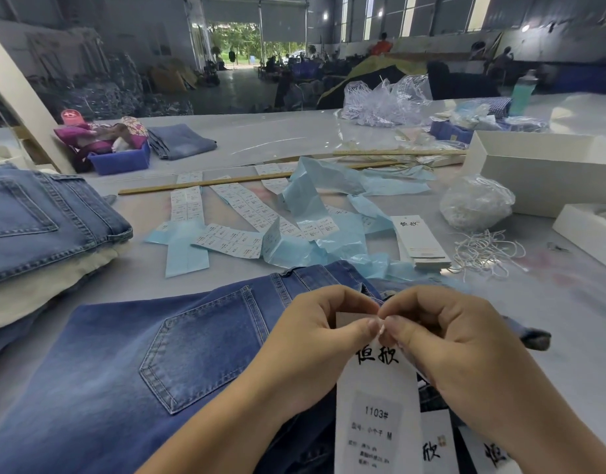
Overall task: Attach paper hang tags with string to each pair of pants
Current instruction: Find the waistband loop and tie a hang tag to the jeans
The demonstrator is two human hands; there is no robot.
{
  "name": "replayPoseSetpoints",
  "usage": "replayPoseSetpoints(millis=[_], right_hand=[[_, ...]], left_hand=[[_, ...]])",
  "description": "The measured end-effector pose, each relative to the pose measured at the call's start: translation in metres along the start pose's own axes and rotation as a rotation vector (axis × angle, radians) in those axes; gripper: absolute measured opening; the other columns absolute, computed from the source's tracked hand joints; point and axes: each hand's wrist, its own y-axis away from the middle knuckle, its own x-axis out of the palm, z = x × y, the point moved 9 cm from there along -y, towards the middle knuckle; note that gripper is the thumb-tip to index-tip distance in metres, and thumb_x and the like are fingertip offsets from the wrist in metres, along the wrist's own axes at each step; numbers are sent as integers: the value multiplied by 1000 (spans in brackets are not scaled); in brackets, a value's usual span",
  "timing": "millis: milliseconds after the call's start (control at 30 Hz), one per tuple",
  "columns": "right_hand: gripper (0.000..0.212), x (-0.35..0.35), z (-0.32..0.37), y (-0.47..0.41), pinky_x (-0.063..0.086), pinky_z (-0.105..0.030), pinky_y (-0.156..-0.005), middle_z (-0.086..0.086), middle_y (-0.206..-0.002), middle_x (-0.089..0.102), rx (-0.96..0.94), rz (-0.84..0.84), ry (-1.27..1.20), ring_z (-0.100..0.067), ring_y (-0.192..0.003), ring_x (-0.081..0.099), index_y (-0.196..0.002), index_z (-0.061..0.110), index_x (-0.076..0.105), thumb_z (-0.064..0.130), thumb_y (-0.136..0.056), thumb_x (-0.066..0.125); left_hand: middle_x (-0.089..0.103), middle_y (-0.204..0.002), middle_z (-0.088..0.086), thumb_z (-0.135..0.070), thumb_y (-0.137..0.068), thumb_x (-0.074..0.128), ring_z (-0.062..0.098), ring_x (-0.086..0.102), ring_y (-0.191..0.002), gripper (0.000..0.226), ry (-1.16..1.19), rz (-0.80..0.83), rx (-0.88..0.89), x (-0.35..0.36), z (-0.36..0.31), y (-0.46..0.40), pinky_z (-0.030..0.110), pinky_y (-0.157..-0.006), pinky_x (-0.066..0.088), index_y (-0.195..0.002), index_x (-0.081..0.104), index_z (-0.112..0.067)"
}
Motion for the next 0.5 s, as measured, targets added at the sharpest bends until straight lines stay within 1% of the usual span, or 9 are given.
replayPoseSetpoints(millis=[67, 100, 133, 200, 267, 333, 400, 467, 500], right_hand=[[18, -5, -1, 3, 53, -29, -57, 6, -67, 71, -18, -27, 48, -18, -62, 66, -83, 38, 70, 19, -83, 70], [16, -7, -1, 5, 53, -32, -59, 4, -67, 71, -24, -43, 58, -22, -63, 66, -83, 37, 69, 21, -82, 71], [14, -9, -1, 7, 51, -31, -56, 2, -65, 70, -38, -61, 65, -22, -60, 64, -83, 35, 70, 21, -81, 72], [12, -11, -1, 9, 43, -24, -48, -1, -60, 65, -61, -88, 56, -22, -52, 57, -82, 31, 71, 19, -80, 75], [11, -12, -3, 11, 36, -22, -45, -3, -52, 59, -63, -98, 14, -21, -45, 46, -80, 29, 72, 19, -79, 74], [10, -12, -4, 12, 29, -19, -42, -3, -45, 47, -67, -101, -27, -9, -41, 35, -79, 27, 72, 17, -78, 72], [13, -13, 0, 14, 27, -16, -41, -2, -44, 45, -90, -99, -31, -5, -41, 34, -78, 24, 71, 12, -79, 72], [11, -14, 5, 17, 28, -15, -42, -4, -48, 51, -123, -104, -15, -5, -41, 38, -80, 25, 70, 15, -81, 74], [10, -13, 8, 18, 30, -16, -42, -5, -54, 56, -133, -107, -13, -6, -42, 40, -83, 27, 69, 18, -79, 72]], left_hand=[[75, -90, -1, -35, -74, 66, 20, 70, -91, 23, -17, 5, -16, 1, 0, 1, 47, -91, 54, -95, 73, -28], [75, -89, -1, -35, -73, 65, 21, 70, -90, 23, -24, 13, -20, 2, -1, 1, 47, -90, 55, -95, 72, -30], [75, -89, -1, -34, -73, 65, 20, 70, -90, 23, -33, 18, -16, 3, -2, 1, 46, -89, 55, -95, 72, -31], [74, -88, 2, -33, -74, 64, 22, 69, -89, 24, -50, 16, -2, 5, -5, 1, 45, -88, 54, -96, 73, -32], [73, -91, 10, -33, -74, 64, 29, 67, -90, 23, -65, 13, 1, 6, -6, 2, 46, -86, 53, -95, 72, -34], [73, -89, 6, -30, -77, 65, 24, 68, -85, 21, -69, 12, -8, 6, -5, 2, 43, -83, 55, -96, 72, -34], [75, -88, -1, -27, -76, 65, 17, 71, -83, 21, -49, 10, -23, 6, -4, 2, 41, -82, 59, -96, 72, -31], [75, -89, -3, -27, -74, 64, 18, 72, -84, 24, -44, -1, -28, 6, -4, 2, 43, -83, 59, -96, 72, -29], [75, -89, -3, -27, -74, 64, 19, 72, -84, 24, -38, -5, -26, 6, -5, 2, 44, -83, 58, -96, 72, -29]])
